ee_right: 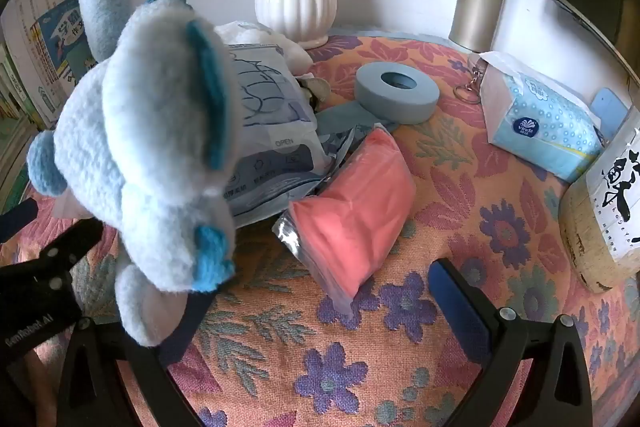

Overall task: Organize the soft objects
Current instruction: 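Move the right gripper toward the light-blue plush elephant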

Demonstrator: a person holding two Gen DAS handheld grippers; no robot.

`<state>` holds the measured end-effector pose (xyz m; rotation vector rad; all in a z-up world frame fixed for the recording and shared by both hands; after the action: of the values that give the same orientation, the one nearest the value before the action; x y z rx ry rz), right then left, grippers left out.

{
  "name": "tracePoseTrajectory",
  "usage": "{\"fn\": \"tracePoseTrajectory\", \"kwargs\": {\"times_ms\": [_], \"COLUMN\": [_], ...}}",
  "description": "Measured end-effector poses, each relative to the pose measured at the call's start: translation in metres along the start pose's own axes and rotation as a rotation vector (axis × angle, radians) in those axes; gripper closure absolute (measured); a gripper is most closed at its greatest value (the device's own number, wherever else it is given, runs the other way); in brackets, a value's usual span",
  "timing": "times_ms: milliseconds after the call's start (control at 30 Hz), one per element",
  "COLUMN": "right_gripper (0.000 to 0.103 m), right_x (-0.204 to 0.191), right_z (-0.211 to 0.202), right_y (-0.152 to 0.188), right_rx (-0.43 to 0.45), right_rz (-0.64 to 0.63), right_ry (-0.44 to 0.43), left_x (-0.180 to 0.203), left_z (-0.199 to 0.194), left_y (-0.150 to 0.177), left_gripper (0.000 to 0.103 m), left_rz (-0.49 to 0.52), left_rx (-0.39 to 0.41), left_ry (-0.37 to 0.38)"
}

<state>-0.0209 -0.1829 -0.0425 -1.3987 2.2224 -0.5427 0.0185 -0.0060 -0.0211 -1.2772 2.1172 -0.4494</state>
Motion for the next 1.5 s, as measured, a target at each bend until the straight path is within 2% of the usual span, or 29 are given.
{"fn": "tracePoseTrajectory", "kwargs": {"times_ms": [67, 100, 167, 233, 333, 467, 633, 667, 700, 767, 833, 933, 1033, 1133, 1200, 1300, 1500], "right_gripper": [0.000, 0.000, 0.000, 0.000, 0.000, 0.000, 0.000, 0.000, 0.000, 0.000, 0.000, 0.000, 0.000, 0.000, 0.000, 0.000, 0.000], "right_x": [0.000, 0.000, 0.000, 0.000, -0.003, -0.001, 0.010, 0.008, 0.010, 0.020, 0.021, 0.023, 0.020, 0.020, 0.021, 0.018, 0.017], "right_z": [0.000, 0.000, 0.000, 0.000, -0.003, -0.015, -0.032, -0.040, -0.053, -0.083, -0.109, -0.119, -0.096, -0.071, -0.074, -0.069, -0.075], "right_y": [0.000, 0.000, 0.000, 0.000, 0.004, 0.015, 0.028, 0.030, 0.029, 0.025, 0.014, -0.001, -0.004, 0.004, 0.003, 0.004, 0.010], "right_rx": [0.000, 0.000, 0.000, -0.002, -0.054, -0.151, -0.142, -0.133, -0.081, 0.077, 0.222, 0.325, 0.273, 0.192, 0.227, 0.215, 0.254], "right_rz": [0.001, 0.000, 0.003, 0.008, -0.023, -0.119, -0.121, -0.113, -0.091, -0.058, -0.038, 0.014, 0.026, 0.028, 0.010, 0.007, -0.008], "right_ry": [0.001, 0.002, 0.005, 0.006, 0.003, -0.027, -0.086, -0.103, -0.145, -0.192, -0.185, -0.200, -0.223, -0.201, -0.219, -0.199, -0.179], "left_x": [-0.001, 0.006, 0.013, -0.015, -0.008, -0.009, -0.014, -0.015, -0.016, -0.017, -0.018, -0.019, -0.021, -0.021, -0.020, -0.017, -0.019], "left_z": [-0.004, -0.006, -0.022, -0.021, -0.005, -0.007, -0.012, -0.014, -0.014, -0.017, -0.020, -0.025, -0.025, -0.023, -0.021, -0.020, -0.018], "left_y": [0.007, 0.007, 0.022, 0.008, 0.001, 0.001, 0.001, 0.002, 0.001, 0.002, 0.004, 0.004, 0.005, 0.006, 0.006, 0.007, 0.009], "left_gripper": [0.001, 0.001, 0.001, 0.001, 0.001, 0.001, 0.001, 0.001, 0.001, 0.001, 0.001, 0.001, 0.001, 0.001, 0.001, 0.001, 0.001], "left_rz": [-0.029, -0.007, -0.004, -0.081, -0.081, -0.089, -0.117, -0.121, -0.126, -0.132, -0.134, -0.138, -0.146, -0.149, -0.144, -0.134, -0.137], "left_rx": [0.054, 0.066, 0.102, 0.051, 0.043, 0.064, 0.101, 0.108, 0.114, 0.131, 0.153, 0.177, 0.184, 0.174, 0.170, 0.163, 0.154], "left_ry": [0.023, 0.021, -0.017, 0.077, 0.074, 0.096, 0.108, 0.113, 0.115, 0.115, 0.110, 0.098, 0.098, 0.101, 0.102, 0.094, 0.086]}}
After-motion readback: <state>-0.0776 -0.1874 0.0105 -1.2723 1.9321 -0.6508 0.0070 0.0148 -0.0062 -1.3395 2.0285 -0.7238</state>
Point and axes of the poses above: each gripper's, at about its wrist camera, not at the fingertips, and z roughly the way its jaws point, x to its right, y to its underside, the point moved 3 cm from there along z, roughly the way its jaws point, and after that the axes turned 15 degrees about z, right-handed, at the moved point
